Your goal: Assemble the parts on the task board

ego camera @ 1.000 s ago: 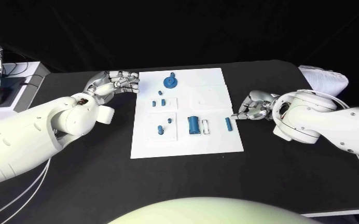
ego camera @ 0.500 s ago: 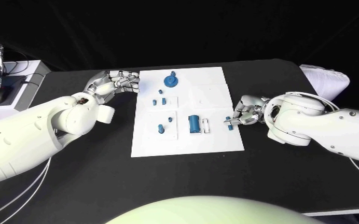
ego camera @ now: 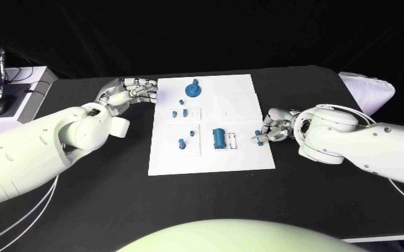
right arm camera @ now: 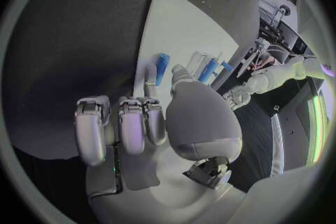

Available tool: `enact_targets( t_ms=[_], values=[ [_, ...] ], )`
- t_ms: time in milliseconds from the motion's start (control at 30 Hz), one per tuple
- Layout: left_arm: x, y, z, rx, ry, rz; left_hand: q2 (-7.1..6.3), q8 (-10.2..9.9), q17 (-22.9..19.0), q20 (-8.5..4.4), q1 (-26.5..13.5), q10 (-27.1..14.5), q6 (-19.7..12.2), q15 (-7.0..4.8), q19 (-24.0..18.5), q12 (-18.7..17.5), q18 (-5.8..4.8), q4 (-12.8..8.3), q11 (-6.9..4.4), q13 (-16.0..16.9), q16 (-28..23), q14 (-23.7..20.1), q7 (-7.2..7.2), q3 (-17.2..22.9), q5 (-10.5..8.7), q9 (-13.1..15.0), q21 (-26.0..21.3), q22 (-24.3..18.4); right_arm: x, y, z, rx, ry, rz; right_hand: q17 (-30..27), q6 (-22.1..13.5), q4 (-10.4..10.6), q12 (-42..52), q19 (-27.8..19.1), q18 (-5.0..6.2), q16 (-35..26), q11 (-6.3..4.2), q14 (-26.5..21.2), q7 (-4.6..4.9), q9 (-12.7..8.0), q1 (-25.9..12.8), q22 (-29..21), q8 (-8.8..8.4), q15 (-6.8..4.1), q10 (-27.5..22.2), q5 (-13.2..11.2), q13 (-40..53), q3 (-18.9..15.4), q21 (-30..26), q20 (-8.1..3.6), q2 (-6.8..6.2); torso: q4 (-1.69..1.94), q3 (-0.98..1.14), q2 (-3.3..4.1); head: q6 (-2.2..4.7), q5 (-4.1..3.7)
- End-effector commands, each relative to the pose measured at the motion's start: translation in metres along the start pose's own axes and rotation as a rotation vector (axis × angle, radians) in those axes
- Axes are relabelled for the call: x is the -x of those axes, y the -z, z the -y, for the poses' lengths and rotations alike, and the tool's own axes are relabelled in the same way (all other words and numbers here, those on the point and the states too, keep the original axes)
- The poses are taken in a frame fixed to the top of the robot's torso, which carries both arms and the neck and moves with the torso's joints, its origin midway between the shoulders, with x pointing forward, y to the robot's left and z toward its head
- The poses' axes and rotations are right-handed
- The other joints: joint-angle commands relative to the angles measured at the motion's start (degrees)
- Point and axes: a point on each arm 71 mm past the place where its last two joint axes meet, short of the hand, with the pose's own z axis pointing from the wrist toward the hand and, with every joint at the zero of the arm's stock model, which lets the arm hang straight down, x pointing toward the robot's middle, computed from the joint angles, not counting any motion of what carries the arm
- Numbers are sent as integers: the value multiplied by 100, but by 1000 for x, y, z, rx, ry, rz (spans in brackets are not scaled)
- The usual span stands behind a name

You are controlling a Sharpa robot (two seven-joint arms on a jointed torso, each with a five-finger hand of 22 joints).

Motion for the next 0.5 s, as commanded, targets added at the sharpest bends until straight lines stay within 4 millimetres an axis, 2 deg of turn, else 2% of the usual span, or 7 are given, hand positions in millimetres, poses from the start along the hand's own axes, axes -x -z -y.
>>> enact_targets(
  t_ms=[33,133,267,433,500],
  values=[
    [-2,0,1,-12,12,-16,-20,-12,5,3,7,-5,-22,32,28,-3,20,15,-10,4,-38,23,5,10,19,-6,-21,-5,-5,-3,1,-4,84,-13,1509,-37,-21,12,568,-53,24,-53,598,-7,9,126,1469,20,-21,599,12,1509,-18,-1,-41,-3,-1,2,-4,-7,7],
    [-2,0,1,-13,12,-17,-20,-12,5,3,7,-5,-22,32,28,-3,20,15,-10,4,-38,23,5,10,19,-6,-21,-5,-8,-4,0,-3,108,-13,1509,-65,-23,12,568,-54,24,-51,598,-3,46,277,1469,20,-20,599,-34,1509,-10,0,-42,-28,-2,1,-5,-8,9],
    [-2,0,1,-13,12,-17,-20,-12,5,3,7,-5,-22,32,28,-3,20,15,-10,4,-38,23,5,10,19,-6,-21,-5,-13,-6,-1,-1,127,-13,1509,-107,-16,12,565,-51,24,-45,598,4,98,596,1466,-1,-17,599,-396,1509,181,-13,-41,-34,1,5,0,-12,14],
    [-2,0,1,-12,12,-16,-20,-12,5,3,7,-5,-22,32,28,-3,20,15,-10,4,-38,23,5,10,19,-6,-21,-5,-16,-8,-3,3,129,-13,1509,-238,-106,12,559,-46,24,-46,598,10,41,1463,1459,-181,-25,599,-307,1509,915,-38,-49,-20,2,3,-5,-12,15],
    [-2,0,1,-12,12,-16,-22,-11,14,2,17,-9,-24,32,33,-3,21,12,-10,4,-45,21,5,14,20,-7,-30,-11,-16,-8,-4,4,123,-16,1509,-240,-62,12,557,-45,24,-9,598,54,-18,1638,1457,-285,5,599,-7,1509,1333,-46,-35,-208,1,-2,-5,-14,18]
  ],
)
